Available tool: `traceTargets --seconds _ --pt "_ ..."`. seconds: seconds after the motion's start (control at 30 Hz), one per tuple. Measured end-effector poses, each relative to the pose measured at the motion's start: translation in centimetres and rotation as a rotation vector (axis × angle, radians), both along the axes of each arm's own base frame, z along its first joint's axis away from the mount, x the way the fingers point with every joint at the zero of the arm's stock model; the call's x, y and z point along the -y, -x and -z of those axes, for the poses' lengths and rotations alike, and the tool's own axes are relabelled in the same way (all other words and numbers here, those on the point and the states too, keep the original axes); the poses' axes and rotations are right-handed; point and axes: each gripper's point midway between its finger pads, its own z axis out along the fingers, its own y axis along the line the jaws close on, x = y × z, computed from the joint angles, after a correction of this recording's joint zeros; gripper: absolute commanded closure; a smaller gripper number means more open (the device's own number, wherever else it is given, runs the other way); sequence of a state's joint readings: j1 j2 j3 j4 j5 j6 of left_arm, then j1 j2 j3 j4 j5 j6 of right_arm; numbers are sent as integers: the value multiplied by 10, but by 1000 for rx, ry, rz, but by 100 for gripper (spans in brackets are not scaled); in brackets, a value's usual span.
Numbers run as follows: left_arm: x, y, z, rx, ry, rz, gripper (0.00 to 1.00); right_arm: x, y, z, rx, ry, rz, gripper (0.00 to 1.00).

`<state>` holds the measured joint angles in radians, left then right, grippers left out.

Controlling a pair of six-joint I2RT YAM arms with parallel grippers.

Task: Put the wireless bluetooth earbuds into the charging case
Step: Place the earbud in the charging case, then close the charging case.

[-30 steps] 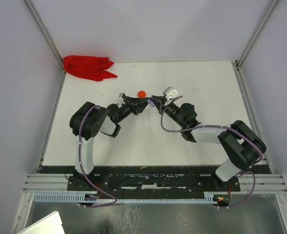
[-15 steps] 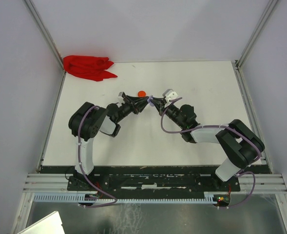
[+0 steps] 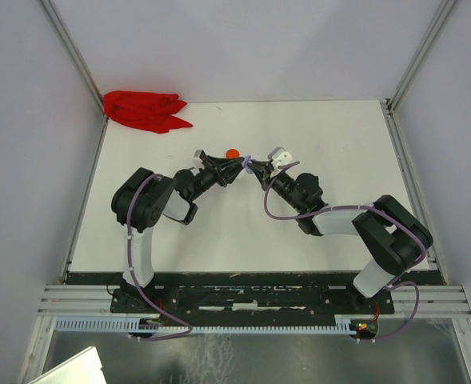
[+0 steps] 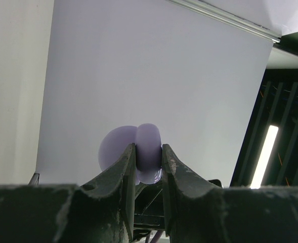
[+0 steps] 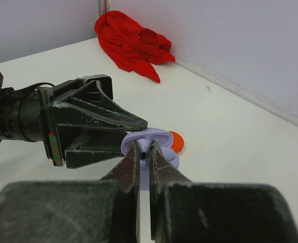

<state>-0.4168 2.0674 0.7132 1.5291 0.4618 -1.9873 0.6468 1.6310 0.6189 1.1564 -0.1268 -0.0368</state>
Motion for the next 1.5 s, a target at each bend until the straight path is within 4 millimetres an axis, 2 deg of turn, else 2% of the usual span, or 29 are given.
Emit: traceTargets --seconds 0.3,0.43,0.57,0.73,0.83,1.03,1.3,1.37,1.5 --pt "0 0 0 0 0 -1 97 2 0 4 1 15 6 98" --pt "0 -1 0 -1 1 -5 97 2 0 5 -6 21 6 85" --pt "-1 -1 0 0 2 -7 97 3 2 4 -12 22 6 66" --pt "-1 -3 -2 4 5 -12 97 4 5 -2 -8 10 0 59" --pt "0 -4 -3 7 6 -14 97 6 8 -9 2 -13 -1 54" --pt "0 -6 9 -16 -4 -14 97 21 9 -42 23 -63 65 45" --pt "1 -5 14 -23 -11 -6 97 61 -26 -77 -238 21 389 27" --pt "2 -5 14 -23 -13 0 97 70 -25 -74 -288 60 436 26" --pt "2 -4 18 -29 -16 7 97 83 -13 -32 -418 190 475 21"
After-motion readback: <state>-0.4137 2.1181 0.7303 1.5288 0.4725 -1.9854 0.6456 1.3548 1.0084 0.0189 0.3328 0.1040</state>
